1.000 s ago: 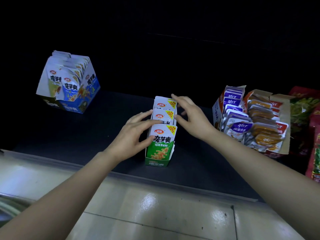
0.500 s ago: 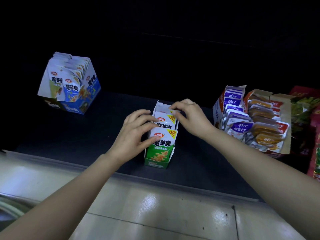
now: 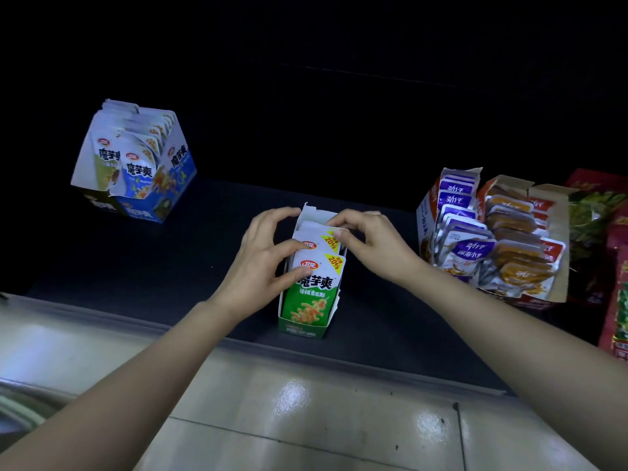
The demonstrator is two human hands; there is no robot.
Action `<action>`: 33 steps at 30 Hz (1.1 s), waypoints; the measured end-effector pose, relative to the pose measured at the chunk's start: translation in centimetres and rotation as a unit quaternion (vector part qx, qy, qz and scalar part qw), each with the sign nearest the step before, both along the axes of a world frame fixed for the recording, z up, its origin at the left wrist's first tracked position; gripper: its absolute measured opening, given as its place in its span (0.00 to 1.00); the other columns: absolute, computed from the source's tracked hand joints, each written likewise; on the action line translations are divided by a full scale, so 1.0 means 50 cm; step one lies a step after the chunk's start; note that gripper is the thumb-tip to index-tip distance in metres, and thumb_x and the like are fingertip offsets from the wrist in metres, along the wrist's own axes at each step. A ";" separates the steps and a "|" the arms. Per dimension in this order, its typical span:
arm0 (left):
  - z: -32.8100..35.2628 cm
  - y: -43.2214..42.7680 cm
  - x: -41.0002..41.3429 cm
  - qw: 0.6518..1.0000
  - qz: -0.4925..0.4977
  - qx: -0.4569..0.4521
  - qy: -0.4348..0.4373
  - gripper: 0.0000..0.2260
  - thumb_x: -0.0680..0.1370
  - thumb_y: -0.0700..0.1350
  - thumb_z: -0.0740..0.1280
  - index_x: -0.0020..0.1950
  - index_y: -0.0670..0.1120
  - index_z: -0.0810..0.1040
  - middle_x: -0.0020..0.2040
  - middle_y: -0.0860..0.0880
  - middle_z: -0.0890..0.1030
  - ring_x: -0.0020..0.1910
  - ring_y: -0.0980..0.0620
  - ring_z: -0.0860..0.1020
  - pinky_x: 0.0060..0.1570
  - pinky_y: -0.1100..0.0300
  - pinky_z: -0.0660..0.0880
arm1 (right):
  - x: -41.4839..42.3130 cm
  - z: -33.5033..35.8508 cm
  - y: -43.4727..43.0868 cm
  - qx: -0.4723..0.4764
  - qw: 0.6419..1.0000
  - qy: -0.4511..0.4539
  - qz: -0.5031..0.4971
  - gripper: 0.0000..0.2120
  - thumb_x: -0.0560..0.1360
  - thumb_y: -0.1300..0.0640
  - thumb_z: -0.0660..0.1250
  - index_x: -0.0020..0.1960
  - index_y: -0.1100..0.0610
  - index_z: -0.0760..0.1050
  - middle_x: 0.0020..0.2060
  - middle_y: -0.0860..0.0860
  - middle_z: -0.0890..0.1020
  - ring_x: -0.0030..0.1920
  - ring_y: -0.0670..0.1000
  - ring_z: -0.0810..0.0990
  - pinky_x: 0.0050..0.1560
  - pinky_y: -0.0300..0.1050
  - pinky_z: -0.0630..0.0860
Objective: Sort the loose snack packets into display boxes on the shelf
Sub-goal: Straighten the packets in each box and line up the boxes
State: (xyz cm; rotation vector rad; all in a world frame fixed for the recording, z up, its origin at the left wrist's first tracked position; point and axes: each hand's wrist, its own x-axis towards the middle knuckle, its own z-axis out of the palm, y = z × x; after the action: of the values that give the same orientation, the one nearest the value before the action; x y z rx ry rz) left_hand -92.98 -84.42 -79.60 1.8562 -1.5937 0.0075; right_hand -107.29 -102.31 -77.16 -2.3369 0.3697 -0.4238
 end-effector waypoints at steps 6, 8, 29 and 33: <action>0.002 -0.007 -0.002 0.999 -0.006 0.023 0.022 0.19 0.74 0.58 0.67 0.57 0.46 0.80 0.69 0.49 0.67 0.67 0.51 0.64 0.64 0.43 0.69 | 0.029 0.028 -0.005 -0.098 0.989 0.111 0.001 0.04 0.73 0.58 0.72 0.48 0.56 0.82 0.40 0.50 0.85 0.41 0.51 0.81 0.47 0.47 0.74; 0.002 -0.002 0.007 0.999 -0.020 0.024 0.022 0.19 0.73 0.57 0.69 0.56 0.46 0.81 0.68 0.49 0.68 0.67 0.51 0.65 0.63 0.43 0.69 | 0.032 0.024 -0.006 -0.111 0.989 0.093 -0.004 0.03 0.74 0.58 0.71 0.48 0.57 0.81 0.40 0.51 0.85 0.41 0.53 0.81 0.50 0.49 0.75; 0.011 0.037 -0.011 0.997 -0.038 0.052 -0.037 0.19 0.69 0.56 0.69 0.57 0.56 0.71 0.58 0.59 0.72 0.65 0.54 0.61 0.63 0.58 0.53 | -0.005 0.050 0.004 0.038 0.996 -0.076 0.003 0.09 0.77 0.65 0.65 0.56 0.55 0.73 0.46 0.44 0.81 0.51 0.46 0.81 0.49 0.51 0.79; 0.006 0.039 -0.011 0.998 -0.041 0.047 -0.024 0.19 0.69 0.56 0.69 0.58 0.55 0.72 0.58 0.58 0.72 0.63 0.55 0.61 0.61 0.61 0.54 | -0.007 0.059 -0.004 0.023 0.989 -0.126 -0.075 0.14 0.77 0.64 0.65 0.62 0.56 0.73 0.43 0.45 0.82 0.47 0.43 0.81 0.45 0.40 0.75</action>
State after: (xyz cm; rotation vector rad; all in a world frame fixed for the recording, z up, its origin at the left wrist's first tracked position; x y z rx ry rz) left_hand -93.53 -82.49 -79.28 1.8725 -1.7290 -0.0590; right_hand -107.63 -102.52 -74.18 -2.1841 0.4274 -0.7668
